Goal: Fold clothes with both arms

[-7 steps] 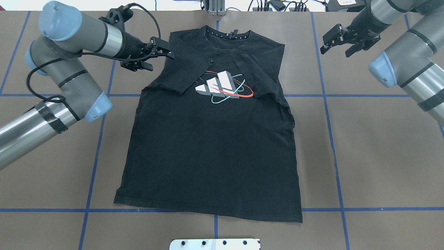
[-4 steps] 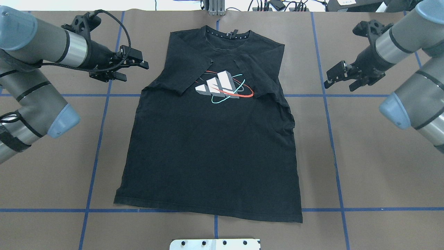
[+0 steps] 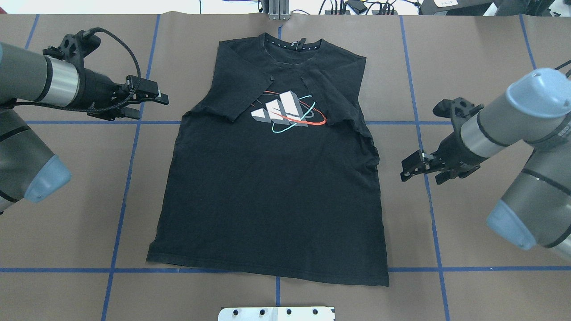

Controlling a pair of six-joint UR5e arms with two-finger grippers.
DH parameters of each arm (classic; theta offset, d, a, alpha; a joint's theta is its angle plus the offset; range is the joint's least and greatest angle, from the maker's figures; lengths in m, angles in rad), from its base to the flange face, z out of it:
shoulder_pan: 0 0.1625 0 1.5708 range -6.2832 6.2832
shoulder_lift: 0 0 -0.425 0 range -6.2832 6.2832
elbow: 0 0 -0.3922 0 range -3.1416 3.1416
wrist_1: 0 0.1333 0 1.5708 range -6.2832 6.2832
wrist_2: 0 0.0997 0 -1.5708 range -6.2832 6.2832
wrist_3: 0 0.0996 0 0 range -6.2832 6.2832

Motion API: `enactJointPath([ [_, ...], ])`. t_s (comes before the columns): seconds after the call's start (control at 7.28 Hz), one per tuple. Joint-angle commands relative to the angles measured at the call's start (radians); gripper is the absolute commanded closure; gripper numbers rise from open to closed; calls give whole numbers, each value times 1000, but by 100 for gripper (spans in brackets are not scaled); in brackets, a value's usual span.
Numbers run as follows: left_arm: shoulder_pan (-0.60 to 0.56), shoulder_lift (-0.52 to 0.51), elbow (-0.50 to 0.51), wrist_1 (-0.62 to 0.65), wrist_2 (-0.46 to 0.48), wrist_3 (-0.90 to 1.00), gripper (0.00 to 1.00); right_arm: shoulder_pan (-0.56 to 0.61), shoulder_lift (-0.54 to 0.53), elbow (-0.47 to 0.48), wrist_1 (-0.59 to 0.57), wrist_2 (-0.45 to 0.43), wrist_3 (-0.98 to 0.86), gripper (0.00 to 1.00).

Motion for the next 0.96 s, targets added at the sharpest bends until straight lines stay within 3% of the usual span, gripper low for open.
enactJointPath([
  [0.0,4,18,-33,0,17,10,0,-172,-5,46,1,-61,115,0],
  [0.82,14,17,-41,-1,71,11,0,-340,-54,38,-2,-50,143,2],
])
